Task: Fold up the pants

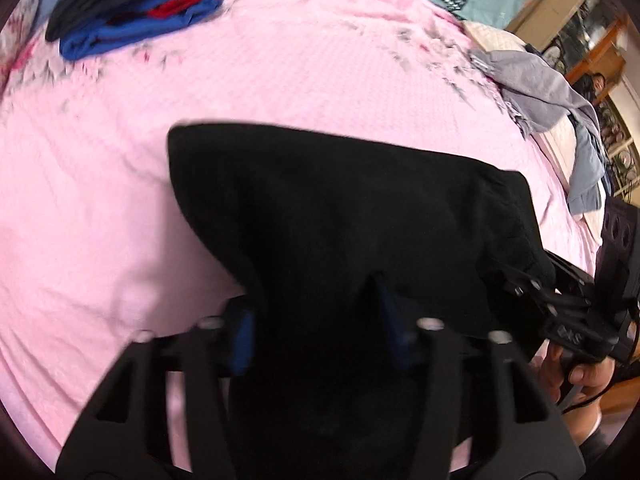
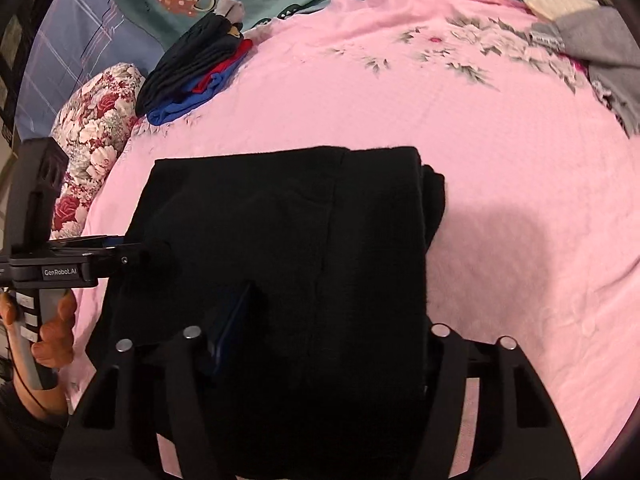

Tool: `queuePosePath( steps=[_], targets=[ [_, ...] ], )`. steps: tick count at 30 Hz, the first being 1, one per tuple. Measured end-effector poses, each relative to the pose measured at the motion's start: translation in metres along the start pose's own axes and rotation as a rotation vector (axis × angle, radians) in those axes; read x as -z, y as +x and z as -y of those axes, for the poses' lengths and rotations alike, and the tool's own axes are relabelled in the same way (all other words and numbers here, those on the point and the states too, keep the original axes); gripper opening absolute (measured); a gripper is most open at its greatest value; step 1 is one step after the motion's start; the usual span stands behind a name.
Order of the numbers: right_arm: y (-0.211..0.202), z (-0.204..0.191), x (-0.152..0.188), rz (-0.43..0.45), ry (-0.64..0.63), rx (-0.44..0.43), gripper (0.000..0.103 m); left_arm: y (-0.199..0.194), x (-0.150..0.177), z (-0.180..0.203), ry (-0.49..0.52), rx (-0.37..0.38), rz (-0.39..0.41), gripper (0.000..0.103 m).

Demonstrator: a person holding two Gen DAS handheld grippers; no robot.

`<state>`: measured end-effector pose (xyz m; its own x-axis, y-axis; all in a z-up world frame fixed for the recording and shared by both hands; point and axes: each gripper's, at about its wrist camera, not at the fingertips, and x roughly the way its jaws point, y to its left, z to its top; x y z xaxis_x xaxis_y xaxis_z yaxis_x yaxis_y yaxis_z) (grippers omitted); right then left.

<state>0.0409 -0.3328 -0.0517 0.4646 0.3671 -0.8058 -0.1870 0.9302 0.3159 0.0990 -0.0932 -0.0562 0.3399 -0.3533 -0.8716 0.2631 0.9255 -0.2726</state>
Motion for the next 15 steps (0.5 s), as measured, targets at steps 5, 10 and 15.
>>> queuePosePath(
  steps=[5, 10, 15],
  targets=[
    [-0.011, -0.005, -0.002, 0.031, -0.003, 0.002, 0.034, -0.024, 0.004, 0.011, 0.048, -0.022, 0.057, 0.028],
    [-0.049, -0.034, -0.020, 0.137, -0.087, -0.086, 0.030, -0.080, -0.009, 0.017, 0.082, 0.012, 0.200, 0.027],
    [-0.084, -0.077, -0.066, 0.293, -0.236, -0.090, 0.030, -0.136, -0.049, 0.009, 0.079, -0.036, 0.375, 0.027]
  ],
)
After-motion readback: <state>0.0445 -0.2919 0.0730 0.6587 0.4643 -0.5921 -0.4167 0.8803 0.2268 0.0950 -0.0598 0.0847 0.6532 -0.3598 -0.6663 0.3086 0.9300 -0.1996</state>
